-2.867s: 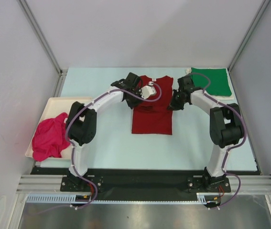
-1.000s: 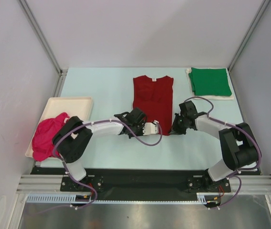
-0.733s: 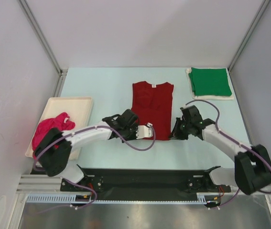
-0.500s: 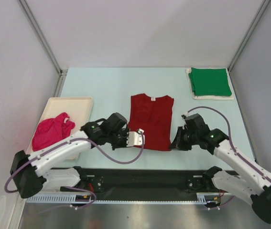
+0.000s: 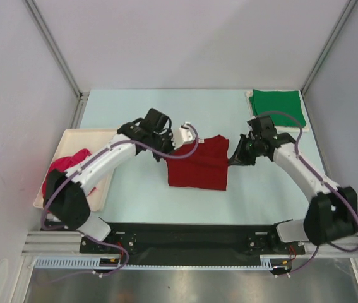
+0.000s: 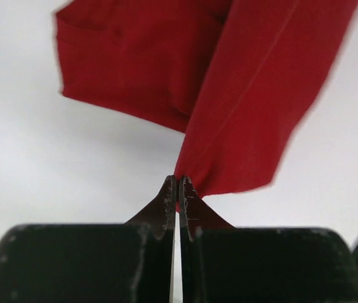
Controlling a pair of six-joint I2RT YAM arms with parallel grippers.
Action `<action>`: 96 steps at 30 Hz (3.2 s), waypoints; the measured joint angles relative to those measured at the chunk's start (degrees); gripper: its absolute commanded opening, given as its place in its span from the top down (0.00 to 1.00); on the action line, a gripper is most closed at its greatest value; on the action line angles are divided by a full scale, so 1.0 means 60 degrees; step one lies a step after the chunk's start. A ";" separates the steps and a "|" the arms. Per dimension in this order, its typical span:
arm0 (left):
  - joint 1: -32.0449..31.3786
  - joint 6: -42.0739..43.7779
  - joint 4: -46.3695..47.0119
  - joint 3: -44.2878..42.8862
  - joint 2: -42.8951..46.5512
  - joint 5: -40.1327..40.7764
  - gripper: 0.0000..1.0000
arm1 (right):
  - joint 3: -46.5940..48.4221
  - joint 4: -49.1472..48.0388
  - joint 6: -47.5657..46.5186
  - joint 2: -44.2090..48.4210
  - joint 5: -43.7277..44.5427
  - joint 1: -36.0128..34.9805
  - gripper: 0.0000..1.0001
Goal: Fold and stack the t-shirts
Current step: Fold the tshirt, then neatly place the folded tshirt to the corner
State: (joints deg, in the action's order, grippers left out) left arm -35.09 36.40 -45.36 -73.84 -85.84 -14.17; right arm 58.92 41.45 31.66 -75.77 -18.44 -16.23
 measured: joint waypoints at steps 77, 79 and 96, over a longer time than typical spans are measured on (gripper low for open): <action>0.2138 -0.1727 0.0863 -0.0554 -0.0911 0.1526 0.00 | 0.7464 -0.1177 -0.3781 -0.7654 0.1002 0.1049 1.00; 0.2273 -0.1712 0.0772 -0.0550 -0.0794 0.1749 0.00 | 0.8750 -0.0495 -0.4302 -0.8029 0.1745 0.1137 1.00; 0.2430 -0.1577 0.0678 -0.0550 -0.0659 0.2186 0.00 | 1.3515 0.1515 -0.7497 -0.9213 0.6506 0.1468 1.00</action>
State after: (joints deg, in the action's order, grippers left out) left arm -20.51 26.94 -41.30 -77.14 -89.80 -1.06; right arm 140.00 50.54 -13.32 -131.04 20.60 -7.42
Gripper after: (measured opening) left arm 0.996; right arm 0.033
